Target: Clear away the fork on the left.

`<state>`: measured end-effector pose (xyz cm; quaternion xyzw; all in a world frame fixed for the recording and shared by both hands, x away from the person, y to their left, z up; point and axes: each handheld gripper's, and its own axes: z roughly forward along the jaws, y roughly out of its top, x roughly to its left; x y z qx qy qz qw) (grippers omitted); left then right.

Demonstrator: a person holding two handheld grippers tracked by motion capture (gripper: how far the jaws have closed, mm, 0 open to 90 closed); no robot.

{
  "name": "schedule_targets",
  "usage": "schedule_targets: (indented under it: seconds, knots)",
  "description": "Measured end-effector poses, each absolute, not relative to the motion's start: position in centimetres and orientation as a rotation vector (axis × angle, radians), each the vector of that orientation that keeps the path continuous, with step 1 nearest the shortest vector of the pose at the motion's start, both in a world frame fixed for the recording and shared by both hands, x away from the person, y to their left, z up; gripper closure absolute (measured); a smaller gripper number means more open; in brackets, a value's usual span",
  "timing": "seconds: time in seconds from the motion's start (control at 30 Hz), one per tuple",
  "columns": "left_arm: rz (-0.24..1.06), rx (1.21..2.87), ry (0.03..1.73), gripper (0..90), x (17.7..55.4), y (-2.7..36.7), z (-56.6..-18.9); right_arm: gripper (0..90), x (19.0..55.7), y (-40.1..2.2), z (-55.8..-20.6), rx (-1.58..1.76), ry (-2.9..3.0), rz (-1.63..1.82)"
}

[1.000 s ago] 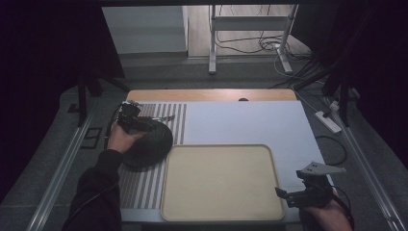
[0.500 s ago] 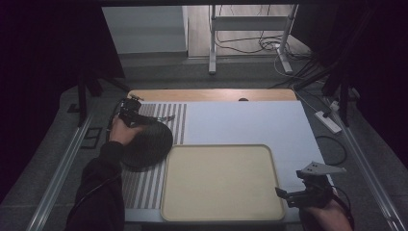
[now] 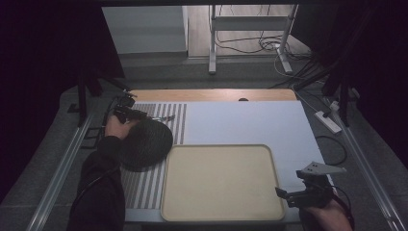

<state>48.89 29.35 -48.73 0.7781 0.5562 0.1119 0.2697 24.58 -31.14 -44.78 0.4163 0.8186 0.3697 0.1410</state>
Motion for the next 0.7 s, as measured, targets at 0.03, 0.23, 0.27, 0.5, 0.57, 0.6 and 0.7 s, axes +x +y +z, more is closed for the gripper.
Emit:
schedule_targets:
  seconds: [0.03,0.23,0.27,0.5,0.57,0.6,0.7]
  knots:
    - [0.31,2.109,1.511,81.3,49.1,29.5,-48.8,0.3,24.6,-31.1,-44.8,1.202,2.364,1.068]
    - [0.329,2.103,1.584,89.1,49.9,31.1,-49.6,0.3,24.6,-31.2,-44.8,1.203,2.364,1.069]
    - [0.332,2.095,1.597,89.1,50.0,31.3,-49.8,0.3,24.6,-31.2,-44.8,1.202,2.364,1.07]
    - [0.395,2.069,1.652,89.0,50.5,32.4,-50.9,0.3,24.6,-31.2,-44.8,1.202,2.365,1.069]
    - [0.405,2.075,1.661,89.1,50.8,32.5,-51.1,0.3,24.6,-31.2,-44.8,1.203,2.366,1.069]
    - [0.416,2.079,1.668,89.0,50.9,32.5,-51.2,0.3,24.6,-31.2,-44.8,1.203,2.365,1.07]
    - [0.433,2.073,1.686,89.1,51.2,32.7,-51.5,0.3,24.6,-31.2,-44.8,1.203,2.365,1.07]
